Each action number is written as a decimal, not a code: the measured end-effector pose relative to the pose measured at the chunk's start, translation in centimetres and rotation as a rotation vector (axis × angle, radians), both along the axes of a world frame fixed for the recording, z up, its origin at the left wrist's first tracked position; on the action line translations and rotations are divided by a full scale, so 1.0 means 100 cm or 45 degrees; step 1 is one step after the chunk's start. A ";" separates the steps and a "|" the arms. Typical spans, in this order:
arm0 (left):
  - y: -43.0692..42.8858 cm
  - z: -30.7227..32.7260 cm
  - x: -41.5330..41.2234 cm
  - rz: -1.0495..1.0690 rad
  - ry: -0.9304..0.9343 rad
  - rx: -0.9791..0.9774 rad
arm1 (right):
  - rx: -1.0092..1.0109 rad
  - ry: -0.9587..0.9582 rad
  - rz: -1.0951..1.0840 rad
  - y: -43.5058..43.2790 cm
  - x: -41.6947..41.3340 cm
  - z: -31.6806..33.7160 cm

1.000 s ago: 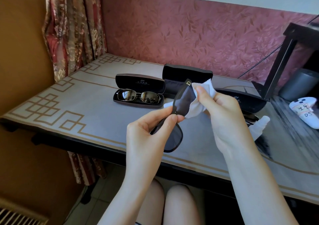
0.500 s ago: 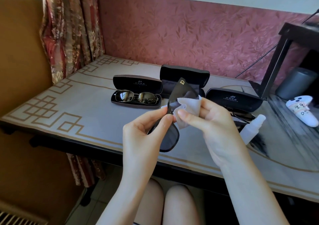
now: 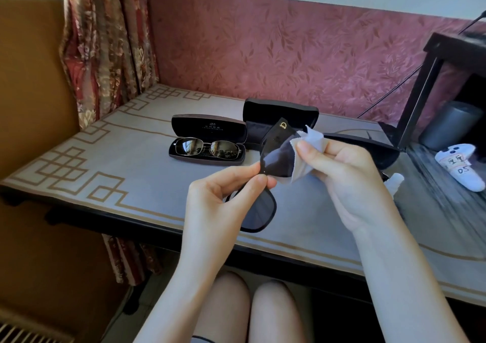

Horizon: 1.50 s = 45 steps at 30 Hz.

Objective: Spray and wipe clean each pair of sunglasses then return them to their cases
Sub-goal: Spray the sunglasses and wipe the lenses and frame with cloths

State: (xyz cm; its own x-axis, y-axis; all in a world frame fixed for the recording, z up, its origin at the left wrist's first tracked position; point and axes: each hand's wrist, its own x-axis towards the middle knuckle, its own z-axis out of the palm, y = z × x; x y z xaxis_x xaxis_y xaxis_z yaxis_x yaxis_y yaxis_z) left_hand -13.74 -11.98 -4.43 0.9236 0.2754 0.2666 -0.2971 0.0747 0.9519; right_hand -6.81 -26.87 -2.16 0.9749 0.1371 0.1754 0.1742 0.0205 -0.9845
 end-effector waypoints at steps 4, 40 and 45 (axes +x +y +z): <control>0.002 0.003 0.003 -0.004 0.024 0.041 | -0.055 -0.031 -0.028 0.004 0.010 0.006; 0.051 0.002 0.000 0.123 -0.309 1.182 | -0.178 -0.179 -0.232 -0.015 0.005 0.000; 0.065 0.014 0.007 -0.083 -0.291 1.257 | -0.285 -0.345 -0.151 -0.021 0.007 0.024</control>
State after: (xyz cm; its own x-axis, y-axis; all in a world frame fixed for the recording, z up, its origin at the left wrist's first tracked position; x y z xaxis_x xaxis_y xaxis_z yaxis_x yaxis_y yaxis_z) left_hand -13.03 -5.49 -2.99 0.8273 -0.2126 0.5199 -0.5033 -0.6915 0.5181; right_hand -6.11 -29.01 0.21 0.9086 0.0900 0.4079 0.4175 -0.2265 -0.8800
